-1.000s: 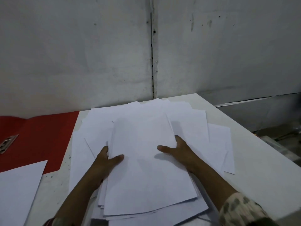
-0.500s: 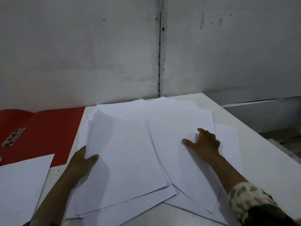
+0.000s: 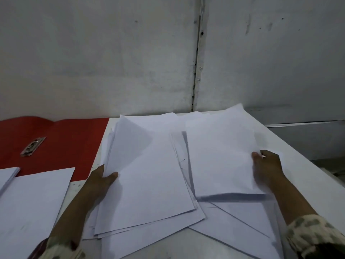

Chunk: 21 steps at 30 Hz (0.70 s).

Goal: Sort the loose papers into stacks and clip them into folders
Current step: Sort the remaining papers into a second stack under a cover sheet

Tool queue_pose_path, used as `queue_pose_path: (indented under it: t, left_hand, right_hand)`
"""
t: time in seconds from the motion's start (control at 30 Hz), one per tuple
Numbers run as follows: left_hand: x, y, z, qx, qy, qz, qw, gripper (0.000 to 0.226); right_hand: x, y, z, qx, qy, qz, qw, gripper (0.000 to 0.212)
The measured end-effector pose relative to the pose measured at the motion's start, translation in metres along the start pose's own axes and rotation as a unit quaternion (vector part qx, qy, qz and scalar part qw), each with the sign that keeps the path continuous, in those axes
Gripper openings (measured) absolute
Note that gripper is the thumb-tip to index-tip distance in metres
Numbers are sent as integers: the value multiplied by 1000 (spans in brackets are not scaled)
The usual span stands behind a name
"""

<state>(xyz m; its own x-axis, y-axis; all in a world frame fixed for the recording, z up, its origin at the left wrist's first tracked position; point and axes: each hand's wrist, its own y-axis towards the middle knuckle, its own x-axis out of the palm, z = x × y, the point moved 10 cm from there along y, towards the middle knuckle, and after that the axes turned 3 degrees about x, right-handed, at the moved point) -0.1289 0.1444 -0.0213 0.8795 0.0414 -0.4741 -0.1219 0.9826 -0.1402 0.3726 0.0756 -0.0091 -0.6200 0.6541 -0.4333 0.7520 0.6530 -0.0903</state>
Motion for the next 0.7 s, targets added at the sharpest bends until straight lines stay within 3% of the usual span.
queue_pose_path:
  t: [0.2, 0.37, 0.57, 0.7]
  left_hand:
    - [3, 3, -3, -17, -2, -6, 1000, 41]
    - [7, 5, -2, -20, 1, -12, 1000, 44]
    - [16, 4, 4, -14, 73, 12, 997, 65]
    - [26, 1, 6, -9, 155, 10, 988, 74]
  right_hand:
    - [-1, -5, 5, 25, 24, 6, 999, 35]
    - [39, -29, -13, -7, 19, -32, 999, 28]
    - [86, -86, -53, -83, -180, -55, 979, 41]
    - [127, -119, -64, -122, -222, -113, 961, 44]
